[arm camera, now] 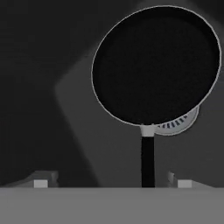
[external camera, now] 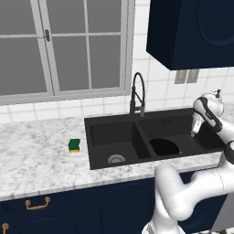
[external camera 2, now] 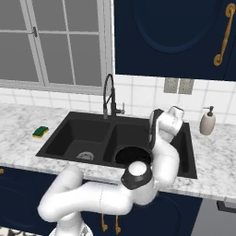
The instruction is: Pick the pan and sponge and place them into the sink. Then turn on the water.
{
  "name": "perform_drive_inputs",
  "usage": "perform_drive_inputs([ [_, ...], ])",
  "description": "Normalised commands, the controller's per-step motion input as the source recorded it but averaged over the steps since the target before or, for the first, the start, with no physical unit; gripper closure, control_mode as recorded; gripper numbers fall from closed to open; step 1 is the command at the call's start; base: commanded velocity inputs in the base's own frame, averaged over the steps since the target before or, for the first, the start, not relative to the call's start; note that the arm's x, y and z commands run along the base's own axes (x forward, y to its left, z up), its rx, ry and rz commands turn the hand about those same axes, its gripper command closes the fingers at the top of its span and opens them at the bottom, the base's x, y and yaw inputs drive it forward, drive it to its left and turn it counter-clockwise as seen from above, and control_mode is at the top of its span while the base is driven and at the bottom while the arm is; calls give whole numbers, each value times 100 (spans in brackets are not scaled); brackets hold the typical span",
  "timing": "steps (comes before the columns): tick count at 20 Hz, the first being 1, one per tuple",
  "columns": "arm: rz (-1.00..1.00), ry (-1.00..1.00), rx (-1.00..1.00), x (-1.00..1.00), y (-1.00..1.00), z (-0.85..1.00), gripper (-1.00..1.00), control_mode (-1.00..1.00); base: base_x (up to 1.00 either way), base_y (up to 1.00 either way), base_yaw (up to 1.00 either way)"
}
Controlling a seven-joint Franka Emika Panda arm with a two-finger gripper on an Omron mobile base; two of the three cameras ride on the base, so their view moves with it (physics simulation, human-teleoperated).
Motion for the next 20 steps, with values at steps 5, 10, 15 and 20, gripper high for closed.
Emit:
perform_drive_inputs([
  [5,-4,-41,33,-33,40,11,-100,-100,0,0,0],
  [10,-1,-28,31,-26,39,38,-100,-100,0,0,0],
  [15,-3,-27,31,-38,47,37,-100,-100,0,0,0],
  [20,-3,-24,27,-27,63,42,-100,-100,0,0,0],
])
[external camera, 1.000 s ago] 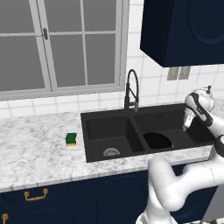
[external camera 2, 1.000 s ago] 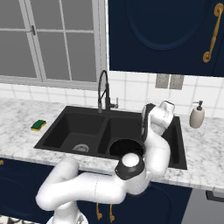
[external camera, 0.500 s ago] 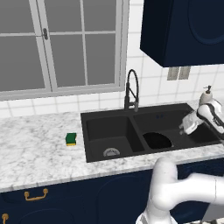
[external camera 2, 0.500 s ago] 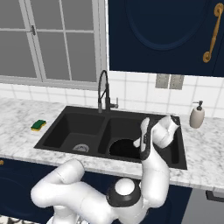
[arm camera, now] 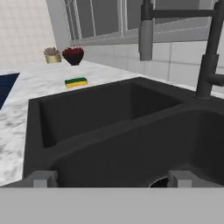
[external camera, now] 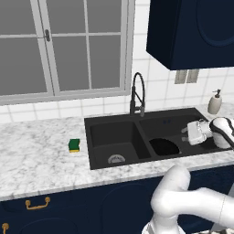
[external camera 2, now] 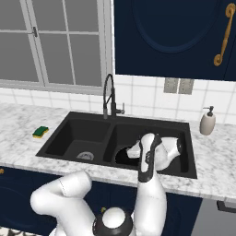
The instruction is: Pick the pan and sponge and place them into the sink. Then turn on the water.
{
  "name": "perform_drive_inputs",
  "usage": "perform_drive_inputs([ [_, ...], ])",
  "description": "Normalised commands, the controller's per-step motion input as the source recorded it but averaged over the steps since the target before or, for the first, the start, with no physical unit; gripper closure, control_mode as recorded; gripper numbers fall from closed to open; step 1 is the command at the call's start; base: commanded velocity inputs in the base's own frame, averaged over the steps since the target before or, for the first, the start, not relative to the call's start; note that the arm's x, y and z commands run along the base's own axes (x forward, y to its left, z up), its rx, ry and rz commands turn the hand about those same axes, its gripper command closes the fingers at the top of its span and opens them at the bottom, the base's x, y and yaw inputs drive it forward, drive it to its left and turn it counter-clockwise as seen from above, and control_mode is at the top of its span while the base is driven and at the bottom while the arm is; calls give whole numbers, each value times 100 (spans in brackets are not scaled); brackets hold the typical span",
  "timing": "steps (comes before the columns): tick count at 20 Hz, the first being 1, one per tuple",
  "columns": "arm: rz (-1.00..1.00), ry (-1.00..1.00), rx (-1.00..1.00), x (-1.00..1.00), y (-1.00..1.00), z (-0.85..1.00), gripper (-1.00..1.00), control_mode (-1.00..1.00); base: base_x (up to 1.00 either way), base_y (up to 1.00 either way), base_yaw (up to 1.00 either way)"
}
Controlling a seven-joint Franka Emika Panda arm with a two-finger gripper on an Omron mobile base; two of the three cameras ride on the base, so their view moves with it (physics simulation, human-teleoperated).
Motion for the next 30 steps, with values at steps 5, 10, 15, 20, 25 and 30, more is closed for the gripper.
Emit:
perform_drive_inputs([
  [5,0,-11,24,-21,62,49,-100,-100,0,0,0],
  [10,-2,0,16,-21,80,32,-100,-100,0,0,0],
  [15,-1,0,9,-6,100,23,-100,-100,0,0,0],
  [20,-2,0,1,-2,98,27,-100,-100,0,0,0],
  [25,0,1,-19,0,100,42,-100,-100,0,0,0],
  [30,-3,17,-30,0,100,25,-100,-100,0,0,0],
])
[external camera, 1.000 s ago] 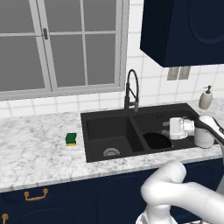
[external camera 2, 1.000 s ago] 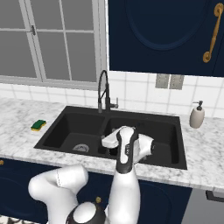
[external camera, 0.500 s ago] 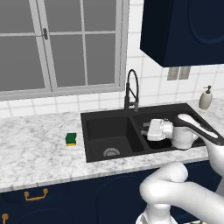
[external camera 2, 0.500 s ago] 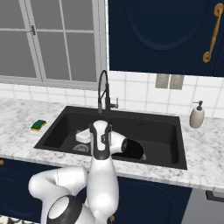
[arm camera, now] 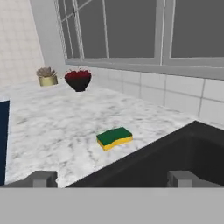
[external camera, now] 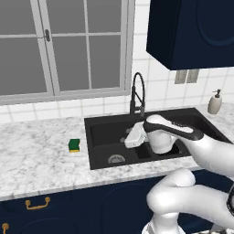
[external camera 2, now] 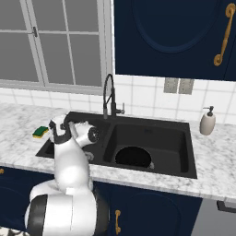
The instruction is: Pick the pan and sponge and place them into the sink. Then turn on the water.
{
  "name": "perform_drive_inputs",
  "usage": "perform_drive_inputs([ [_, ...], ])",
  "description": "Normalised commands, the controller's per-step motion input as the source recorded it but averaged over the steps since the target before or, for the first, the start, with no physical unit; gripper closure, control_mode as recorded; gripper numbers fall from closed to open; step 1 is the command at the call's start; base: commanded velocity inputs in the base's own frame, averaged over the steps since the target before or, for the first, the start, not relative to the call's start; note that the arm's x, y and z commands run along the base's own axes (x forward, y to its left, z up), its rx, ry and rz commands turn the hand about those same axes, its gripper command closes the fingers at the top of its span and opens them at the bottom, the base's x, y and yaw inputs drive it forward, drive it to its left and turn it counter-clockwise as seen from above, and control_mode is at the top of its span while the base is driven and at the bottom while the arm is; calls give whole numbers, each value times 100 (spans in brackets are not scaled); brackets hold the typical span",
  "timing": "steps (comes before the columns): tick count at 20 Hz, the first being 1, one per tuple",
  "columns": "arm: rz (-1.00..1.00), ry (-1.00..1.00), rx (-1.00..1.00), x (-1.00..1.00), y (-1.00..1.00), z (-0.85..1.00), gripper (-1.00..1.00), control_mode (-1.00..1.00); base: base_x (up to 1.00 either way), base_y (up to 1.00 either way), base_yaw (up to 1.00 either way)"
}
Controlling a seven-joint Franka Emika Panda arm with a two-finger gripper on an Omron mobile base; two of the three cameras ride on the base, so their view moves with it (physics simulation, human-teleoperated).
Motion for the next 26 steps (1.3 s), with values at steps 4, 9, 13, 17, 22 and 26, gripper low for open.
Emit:
perform_drive_inputs([
  [4,-14,23,-17,4,77,25,-100,-100,0,0,0],
  [9,-17,16,-1,1,63,26,-100,-100,0,0,0],
  [13,-19,7,0,0,37,50,-100,-100,0,0,0],
  [17,-14,23,-4,0,25,57,-100,-100,0,0,0],
  [22,-10,25,-15,0,28,70,-100,-100,0,0,0],
  [26,-10,15,-14,0,28,57,-100,-100,0,0,0],
])
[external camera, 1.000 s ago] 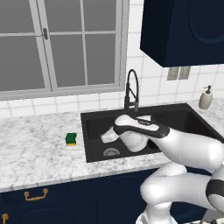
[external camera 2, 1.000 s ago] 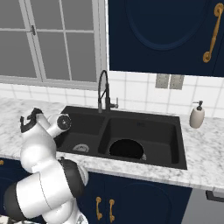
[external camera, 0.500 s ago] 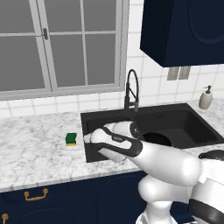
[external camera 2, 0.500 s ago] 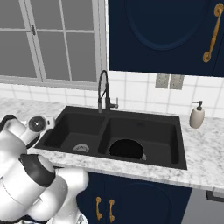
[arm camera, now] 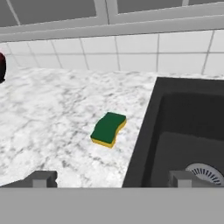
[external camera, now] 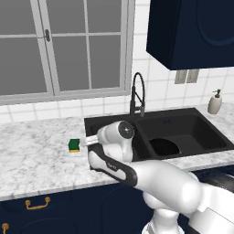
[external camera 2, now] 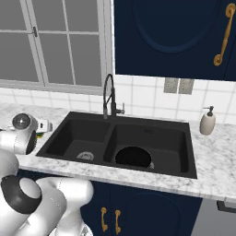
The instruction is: Pick the pan and sponge and place them into the sink. Then turn on the water.
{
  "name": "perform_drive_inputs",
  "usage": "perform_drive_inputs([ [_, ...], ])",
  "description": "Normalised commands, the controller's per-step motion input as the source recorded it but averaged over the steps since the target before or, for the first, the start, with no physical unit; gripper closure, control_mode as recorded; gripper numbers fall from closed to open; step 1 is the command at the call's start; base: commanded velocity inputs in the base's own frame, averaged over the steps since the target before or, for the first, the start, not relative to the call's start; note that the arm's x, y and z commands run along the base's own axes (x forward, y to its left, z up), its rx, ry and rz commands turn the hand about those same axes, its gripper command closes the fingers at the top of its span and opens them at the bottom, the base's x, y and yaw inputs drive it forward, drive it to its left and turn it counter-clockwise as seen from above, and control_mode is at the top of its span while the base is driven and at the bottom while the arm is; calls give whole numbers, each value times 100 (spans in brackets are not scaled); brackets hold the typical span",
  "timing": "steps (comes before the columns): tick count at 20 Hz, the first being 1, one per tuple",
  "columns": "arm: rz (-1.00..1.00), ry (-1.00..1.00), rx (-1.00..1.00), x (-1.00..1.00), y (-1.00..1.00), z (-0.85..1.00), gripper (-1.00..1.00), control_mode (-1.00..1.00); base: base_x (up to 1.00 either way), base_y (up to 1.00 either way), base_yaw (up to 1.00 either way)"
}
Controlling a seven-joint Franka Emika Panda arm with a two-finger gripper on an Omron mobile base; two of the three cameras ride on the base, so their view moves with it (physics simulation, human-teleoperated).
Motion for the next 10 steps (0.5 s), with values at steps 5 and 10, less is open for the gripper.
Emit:
perform_drive_inputs([
  [5,-7,26,-15,15,30,9,-100,-100,0,0,0],
  [10,-3,16,-4,20,12,0,-100,-100,0,0,0],
])
